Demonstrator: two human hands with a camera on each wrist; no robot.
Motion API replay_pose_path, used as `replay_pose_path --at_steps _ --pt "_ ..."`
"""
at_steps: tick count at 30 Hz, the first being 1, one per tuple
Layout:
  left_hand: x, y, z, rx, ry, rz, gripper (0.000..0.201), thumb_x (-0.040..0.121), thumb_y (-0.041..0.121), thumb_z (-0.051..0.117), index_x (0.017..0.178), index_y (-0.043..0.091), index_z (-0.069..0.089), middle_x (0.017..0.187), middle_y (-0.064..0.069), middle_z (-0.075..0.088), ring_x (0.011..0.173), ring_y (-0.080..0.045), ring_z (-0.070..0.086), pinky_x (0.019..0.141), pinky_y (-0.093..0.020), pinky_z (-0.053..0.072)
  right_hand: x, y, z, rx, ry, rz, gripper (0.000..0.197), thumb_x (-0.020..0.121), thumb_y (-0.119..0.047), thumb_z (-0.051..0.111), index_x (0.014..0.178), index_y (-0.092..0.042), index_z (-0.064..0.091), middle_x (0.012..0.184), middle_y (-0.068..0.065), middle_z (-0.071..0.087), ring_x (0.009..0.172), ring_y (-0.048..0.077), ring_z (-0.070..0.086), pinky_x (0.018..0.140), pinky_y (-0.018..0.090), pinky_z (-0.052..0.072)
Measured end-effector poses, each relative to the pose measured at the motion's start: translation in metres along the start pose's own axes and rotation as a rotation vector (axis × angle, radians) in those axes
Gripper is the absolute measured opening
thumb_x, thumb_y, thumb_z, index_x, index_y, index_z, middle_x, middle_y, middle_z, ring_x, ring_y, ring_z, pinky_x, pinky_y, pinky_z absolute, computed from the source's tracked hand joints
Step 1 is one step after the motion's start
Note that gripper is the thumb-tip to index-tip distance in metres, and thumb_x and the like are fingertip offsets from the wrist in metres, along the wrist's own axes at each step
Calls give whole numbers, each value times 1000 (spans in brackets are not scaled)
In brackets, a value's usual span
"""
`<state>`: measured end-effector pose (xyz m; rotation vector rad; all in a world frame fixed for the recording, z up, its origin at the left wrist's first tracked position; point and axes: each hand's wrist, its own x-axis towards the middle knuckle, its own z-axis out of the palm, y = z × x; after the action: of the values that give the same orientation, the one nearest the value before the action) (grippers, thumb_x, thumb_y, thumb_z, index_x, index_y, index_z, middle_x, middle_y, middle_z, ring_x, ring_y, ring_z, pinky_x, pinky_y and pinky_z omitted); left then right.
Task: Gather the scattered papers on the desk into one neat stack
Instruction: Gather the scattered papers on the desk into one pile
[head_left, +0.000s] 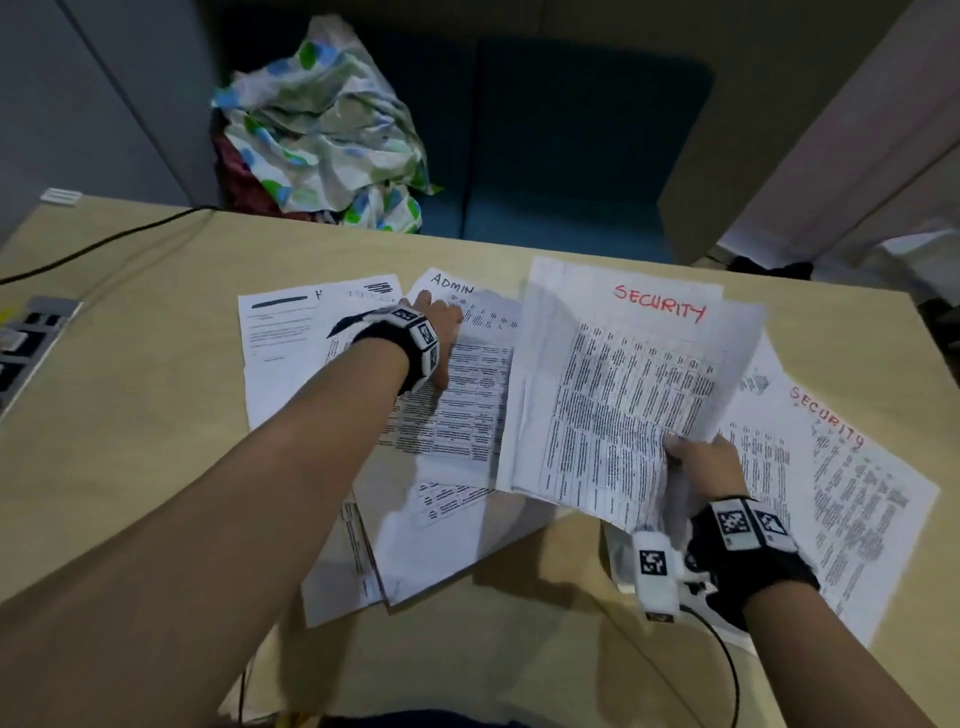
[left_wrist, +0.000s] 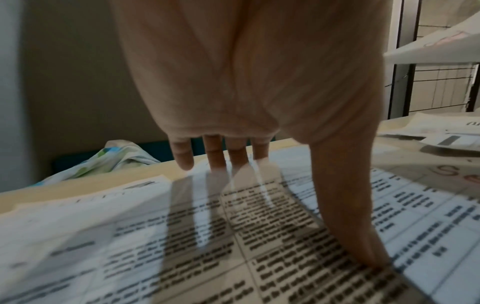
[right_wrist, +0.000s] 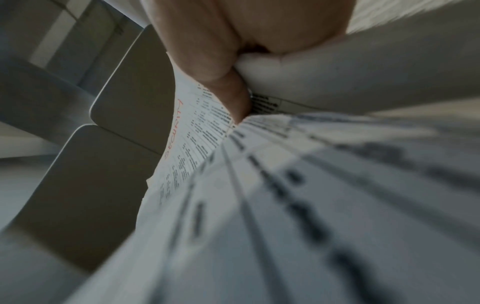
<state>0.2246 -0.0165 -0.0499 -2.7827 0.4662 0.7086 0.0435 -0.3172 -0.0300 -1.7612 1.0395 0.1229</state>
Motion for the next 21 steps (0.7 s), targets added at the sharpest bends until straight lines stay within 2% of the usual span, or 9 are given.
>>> replay_pose_path --at_steps 3,5,7,9,12,16,18,19,21 --pt "-8 5 -9 -162 -92 -8 87 53 38 89 127 16 48 126 -13 57 113 -37 59 87 -49 52 1 4 -2 57 17 15 32 89 -9 59 115 6 50 84 12 53 69 24 51 69 36 43" --pt "-14 9 -10 -185 -127 14 54 59 33 86 104 9 65 96 -9 73 84 -27 71 79 -39 59 -1 5 -2 70 33 26 32 88 -11 60 115 4 51 87 13 53 71 25 51 73 40 45" --pt "-21 12 -10 -215 -90 -31 35 69 28 81 90 4 66 76 -5 70 68 -23 69 65 -31 58 -4 3 -5 82 29 30 32 88 -12 60 115 2 50 91 14 53 74 26 53 77 42 47" --pt "-35 10 -15 -320 -69 -77 27 82 26 71 92 4 61 87 -10 67 79 -27 66 66 -30 50 -7 1 -7 94 14 40 32 88 -13 60 115 0 50 95 15 55 79 28 54 80 43 48" --pt "-65 2 -20 -581 -22 -203 38 85 26 68 112 0 59 111 -16 64 101 -31 63 73 -31 46 -10 0 -11 117 2 54 33 88 -9 59 117 4 52 95 16 56 82 27 54 76 40 46" --pt "-114 12 16 -886 -14 -390 33 85 20 66 112 3 56 98 -10 60 87 -27 60 62 -29 49 -21 -2 -12 117 -18 72 23 89 -6 58 109 3 53 80 12 54 65 22 49 60 30 41" --pt "-134 29 44 -997 -32 -466 25 84 17 62 105 4 57 96 -9 65 87 -28 65 71 -33 57 -28 -4 -10 115 -32 77 22 90 -7 57 109 2 51 72 9 50 60 20 45 54 28 37" --pt "-142 38 57 -1020 -24 -505 25 84 17 61 105 4 57 92 -9 66 81 -27 66 70 -32 57 -31 -4 -9 112 -35 73 23 90 -7 57 110 2 50 71 8 49 59 19 44 53 28 36" --pt "-153 51 75 -1025 -10 -558 25 84 18 58 105 5 54 82 -6 63 69 -23 60 57 -26 49 -36 -4 -7 98 -49 72 24 90 -6 56 111 3 50 70 8 47 57 19 42 52 27 35"
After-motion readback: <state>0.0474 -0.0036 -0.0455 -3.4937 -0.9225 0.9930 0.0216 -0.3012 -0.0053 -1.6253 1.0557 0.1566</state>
